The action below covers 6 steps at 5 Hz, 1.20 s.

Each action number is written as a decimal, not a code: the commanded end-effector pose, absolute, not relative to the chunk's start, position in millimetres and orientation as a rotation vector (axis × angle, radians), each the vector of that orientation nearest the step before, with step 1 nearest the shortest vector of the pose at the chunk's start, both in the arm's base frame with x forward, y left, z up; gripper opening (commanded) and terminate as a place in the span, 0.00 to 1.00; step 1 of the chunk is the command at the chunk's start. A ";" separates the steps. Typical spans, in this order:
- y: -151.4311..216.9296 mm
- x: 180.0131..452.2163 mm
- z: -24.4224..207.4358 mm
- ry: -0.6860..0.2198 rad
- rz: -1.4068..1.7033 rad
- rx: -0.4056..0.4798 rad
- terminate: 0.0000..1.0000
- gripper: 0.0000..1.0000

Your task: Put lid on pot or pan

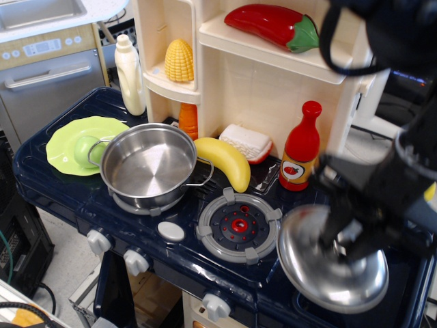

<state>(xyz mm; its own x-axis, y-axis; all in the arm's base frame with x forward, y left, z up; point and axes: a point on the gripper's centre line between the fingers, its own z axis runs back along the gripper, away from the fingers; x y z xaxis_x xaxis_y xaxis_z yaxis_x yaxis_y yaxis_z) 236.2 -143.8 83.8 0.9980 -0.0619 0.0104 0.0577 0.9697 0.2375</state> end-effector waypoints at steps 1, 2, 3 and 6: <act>-64.2 257.7 122.7 -0.121 -0.194 0.361 0.00 0.00; -15.2 259.7 121.7 -0.155 -0.221 0.388 0.00 0.00; 22.2 248.7 123.0 -0.165 -0.226 0.408 0.00 0.00; 36.4 265.3 89.5 -0.244 -0.254 0.286 0.00 0.00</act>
